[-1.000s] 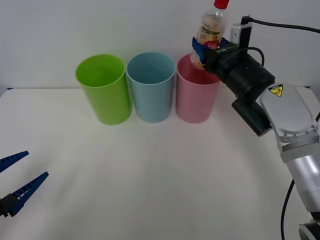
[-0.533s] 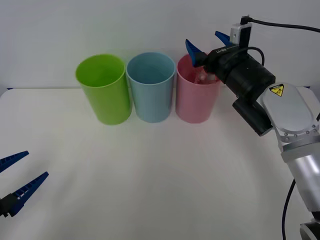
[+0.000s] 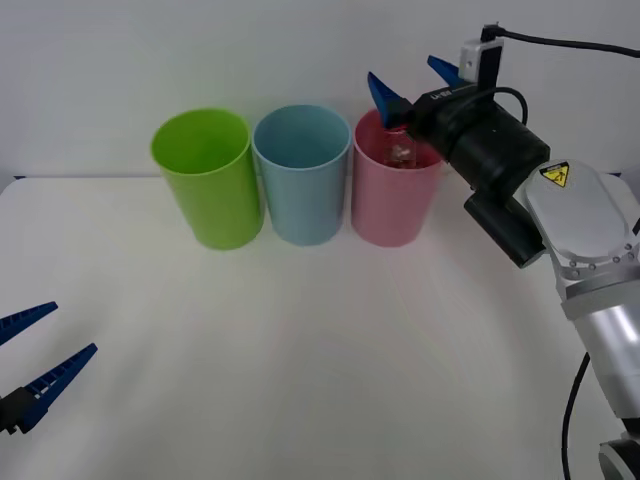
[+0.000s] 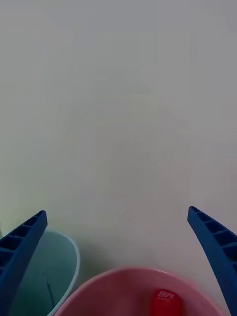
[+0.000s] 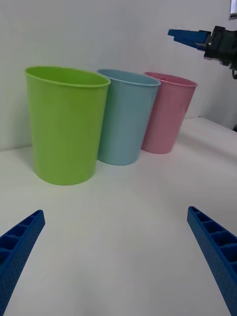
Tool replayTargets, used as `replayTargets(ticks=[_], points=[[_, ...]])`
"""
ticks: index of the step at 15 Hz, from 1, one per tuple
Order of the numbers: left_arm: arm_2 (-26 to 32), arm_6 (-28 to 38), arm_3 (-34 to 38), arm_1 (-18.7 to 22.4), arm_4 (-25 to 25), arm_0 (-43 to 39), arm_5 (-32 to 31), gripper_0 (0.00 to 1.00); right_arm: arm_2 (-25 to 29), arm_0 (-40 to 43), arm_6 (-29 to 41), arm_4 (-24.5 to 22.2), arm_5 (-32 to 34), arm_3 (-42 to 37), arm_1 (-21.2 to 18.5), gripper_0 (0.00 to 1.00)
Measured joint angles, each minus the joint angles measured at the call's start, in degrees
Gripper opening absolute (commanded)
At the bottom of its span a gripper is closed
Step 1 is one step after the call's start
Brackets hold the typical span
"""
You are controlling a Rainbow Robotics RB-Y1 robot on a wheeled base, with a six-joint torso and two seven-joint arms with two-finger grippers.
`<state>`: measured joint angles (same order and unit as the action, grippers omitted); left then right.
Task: Grasp the object on the table and drop it into the matching bin: aluminum can to the light blue bin, PET bottle to the pink bin.
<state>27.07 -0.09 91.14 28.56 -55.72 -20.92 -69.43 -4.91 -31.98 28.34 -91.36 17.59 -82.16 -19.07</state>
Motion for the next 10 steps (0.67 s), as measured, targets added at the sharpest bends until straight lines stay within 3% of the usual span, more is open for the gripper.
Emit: replayTargets(ticks=[2,6,10], points=[[0.0,0.0,0.0,0.0,0.0,0.0,0.0,1.00,0.0,-0.2,0.4,1.8,1.6,-1.9,-0.2,0.97],[0.0,0.0,0.0,0.0,0.0,0.0,0.0,1.00,0.0,2.1,0.7,10.4,7.0,-10.4,-3.3,0.97],[0.0,0.0,0.0,0.0,0.0,0.0,0.0,1.00,0.3,15.2,0.5,18.6,12.0,-25.9,-9.4,0.99]])
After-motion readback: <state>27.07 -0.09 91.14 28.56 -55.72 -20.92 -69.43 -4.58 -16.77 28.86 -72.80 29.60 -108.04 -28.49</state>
